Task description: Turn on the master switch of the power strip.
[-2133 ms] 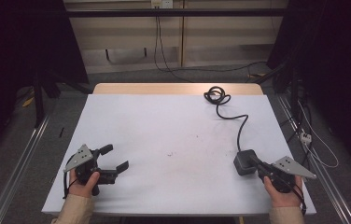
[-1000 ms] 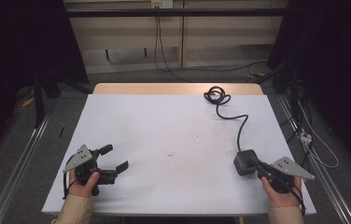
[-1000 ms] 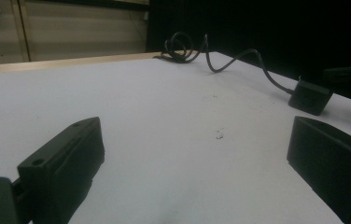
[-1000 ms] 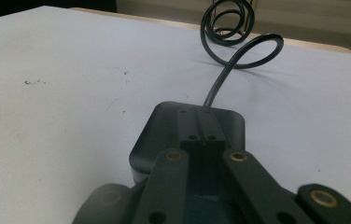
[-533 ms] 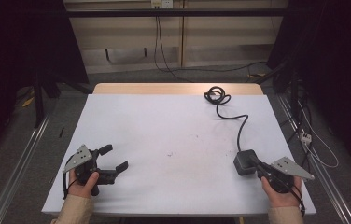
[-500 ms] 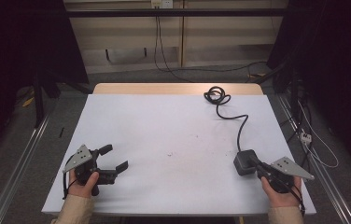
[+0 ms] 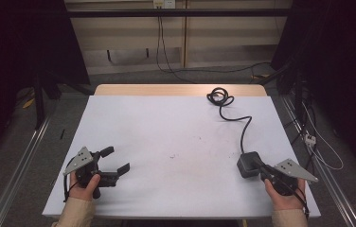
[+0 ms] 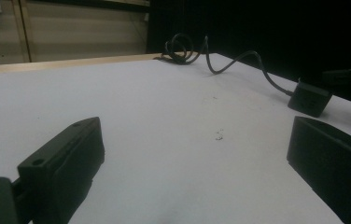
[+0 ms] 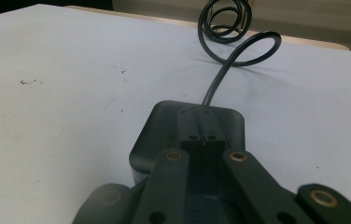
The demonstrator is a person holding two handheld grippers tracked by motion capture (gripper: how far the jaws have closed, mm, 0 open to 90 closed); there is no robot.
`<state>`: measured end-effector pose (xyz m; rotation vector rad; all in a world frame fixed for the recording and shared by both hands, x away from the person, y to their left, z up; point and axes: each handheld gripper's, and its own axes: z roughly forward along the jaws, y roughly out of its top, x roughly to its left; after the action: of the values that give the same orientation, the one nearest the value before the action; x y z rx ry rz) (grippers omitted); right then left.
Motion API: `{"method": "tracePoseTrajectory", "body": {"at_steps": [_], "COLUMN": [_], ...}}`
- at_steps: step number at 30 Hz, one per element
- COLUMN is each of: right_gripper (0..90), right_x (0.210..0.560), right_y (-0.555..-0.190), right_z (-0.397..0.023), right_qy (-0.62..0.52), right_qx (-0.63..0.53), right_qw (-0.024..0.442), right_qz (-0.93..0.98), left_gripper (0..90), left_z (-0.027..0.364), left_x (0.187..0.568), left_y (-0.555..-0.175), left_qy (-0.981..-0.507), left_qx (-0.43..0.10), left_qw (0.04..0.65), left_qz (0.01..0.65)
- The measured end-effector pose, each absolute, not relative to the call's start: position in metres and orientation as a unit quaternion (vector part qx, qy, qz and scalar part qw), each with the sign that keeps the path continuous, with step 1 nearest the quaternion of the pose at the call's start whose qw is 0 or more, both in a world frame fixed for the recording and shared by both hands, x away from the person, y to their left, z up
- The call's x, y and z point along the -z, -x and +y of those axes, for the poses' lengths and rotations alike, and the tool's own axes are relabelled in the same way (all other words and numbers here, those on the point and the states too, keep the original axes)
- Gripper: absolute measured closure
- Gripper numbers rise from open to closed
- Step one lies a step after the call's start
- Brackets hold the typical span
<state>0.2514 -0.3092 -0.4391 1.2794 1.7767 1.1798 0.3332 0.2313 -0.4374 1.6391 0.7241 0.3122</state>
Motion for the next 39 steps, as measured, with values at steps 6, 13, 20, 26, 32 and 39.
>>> {"method": "tracePoseTrajectory", "body": {"at_steps": [6, 13, 20, 26, 32, 39], "right_gripper": [90.0, 90.0, 90.0, 90.0, 90.0, 90.0], "right_x": [0.4382, 0.4396, 0.4402, 0.44, 0.4393, 0.4396], "right_y": [-0.2514, -0.2513, -0.2514, -0.2511, -0.2516, -0.252], "right_z": [-0.3058, -0.3063, -0.3069, -0.3063, -0.3063, -0.3077], "right_qy": [-0.489, -0.489, -0.49, -0.487, -0.481, -0.48], "right_qx": [-0.441, -0.449, -0.453, -0.45, -0.447, -0.452], "right_qw": [0.323, 0.319, 0.318, 0.321, 0.323, 0.32], "right_qz": [0.68, 0.676, 0.673, 0.676, 0.682, 0.681], "left_gripper": [4.1, 4.3, 4.3, 4.3, 4.2, 4.2], "left_z": [0.2318, 0.2318, 0.2318, 0.2321, 0.2315, 0.2315], "left_x": [0.437, 0.4374, 0.4377, 0.4379, 0.4377, 0.4379], "left_y": [-0.3331, -0.3333, -0.3334, -0.3338, -0.3337, -0.3344], "left_qy": [-0.71, -0.71, -0.711, -0.713, -0.711, -0.714], "left_qx": [-0.136, -0.135, -0.134, -0.135, -0.135, -0.136], "left_qw": [0.616, 0.616, 0.615, 0.613, 0.615, 0.613], "left_qz": [0.313, 0.314, 0.314, 0.312, 0.313, 0.311]}}
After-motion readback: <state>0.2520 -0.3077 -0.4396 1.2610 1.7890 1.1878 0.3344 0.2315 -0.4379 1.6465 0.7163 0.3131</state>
